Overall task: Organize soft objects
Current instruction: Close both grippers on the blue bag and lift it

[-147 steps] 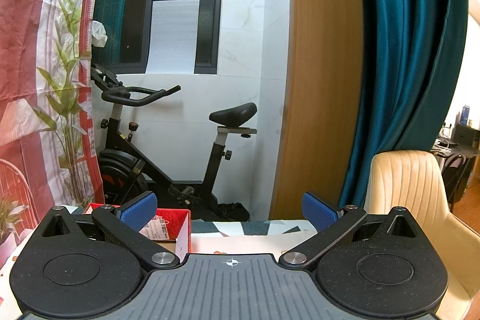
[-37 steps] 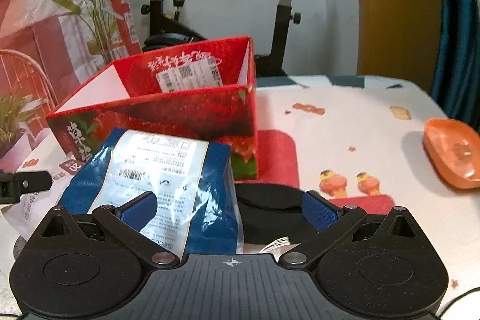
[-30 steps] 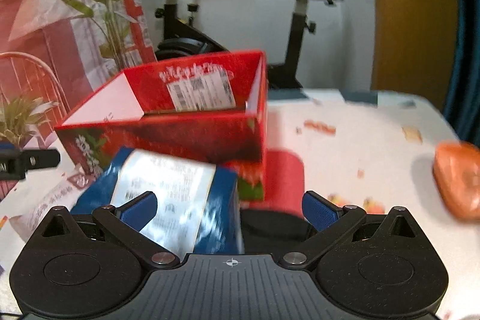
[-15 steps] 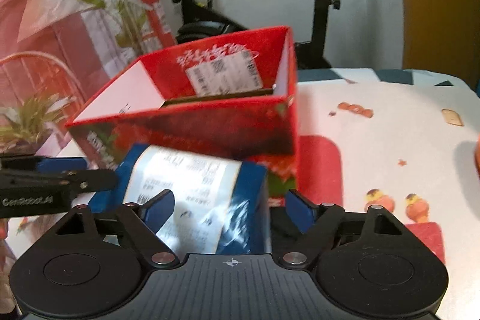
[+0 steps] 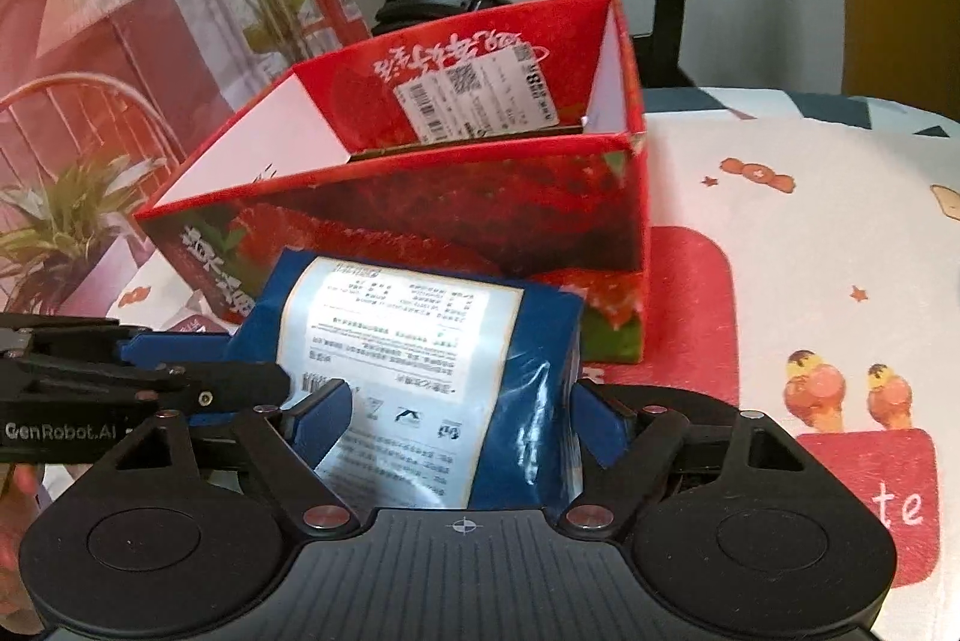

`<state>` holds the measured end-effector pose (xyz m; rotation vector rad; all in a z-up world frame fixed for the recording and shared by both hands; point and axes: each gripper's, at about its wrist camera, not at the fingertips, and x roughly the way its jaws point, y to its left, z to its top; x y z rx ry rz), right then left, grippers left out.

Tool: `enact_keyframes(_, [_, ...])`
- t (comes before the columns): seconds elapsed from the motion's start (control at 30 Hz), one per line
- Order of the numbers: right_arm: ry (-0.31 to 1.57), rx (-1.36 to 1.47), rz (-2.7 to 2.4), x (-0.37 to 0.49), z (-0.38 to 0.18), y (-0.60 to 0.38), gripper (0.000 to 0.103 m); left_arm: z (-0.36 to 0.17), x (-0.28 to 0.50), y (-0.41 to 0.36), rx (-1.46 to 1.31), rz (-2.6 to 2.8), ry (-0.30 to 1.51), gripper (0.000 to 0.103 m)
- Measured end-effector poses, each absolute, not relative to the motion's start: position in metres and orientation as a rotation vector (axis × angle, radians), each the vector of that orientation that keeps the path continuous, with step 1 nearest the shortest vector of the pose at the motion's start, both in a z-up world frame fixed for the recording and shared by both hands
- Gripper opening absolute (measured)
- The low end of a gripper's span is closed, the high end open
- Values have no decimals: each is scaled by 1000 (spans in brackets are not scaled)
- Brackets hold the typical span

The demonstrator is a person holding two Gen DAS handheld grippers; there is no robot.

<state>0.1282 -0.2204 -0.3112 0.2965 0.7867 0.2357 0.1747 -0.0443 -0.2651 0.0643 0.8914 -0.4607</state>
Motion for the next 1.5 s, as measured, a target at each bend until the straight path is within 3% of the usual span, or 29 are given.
enact_keyframes(0.3, [829, 254, 265, 134, -312, -218, 74, -272, 190, -40, 10, -487, 923, 51])
enact_keyframes(0.37, [833, 264, 261, 135, -310, -218, 69, -272, 190, -42, 15, -494, 922, 50])
enact_keyframes(0.43, [817, 251, 263, 133, -304, -215, 61, -268, 189, -43, 17, -515, 919, 43])
enact_keyframes(0.63, [764, 203, 292, 122, -281, -208, 53, -257, 185, -34, -4, -509, 890, 42])
enact_keyframes(1.2, [493, -24, 411, 154, -176, -193, 53, -166, 203, -8, -37, -496, 653, 42])
enact_keyframes(1.5, [337, -169, 334, 221, -175, -183, 52, -154, 269, -27, 17, -434, 527, 42])
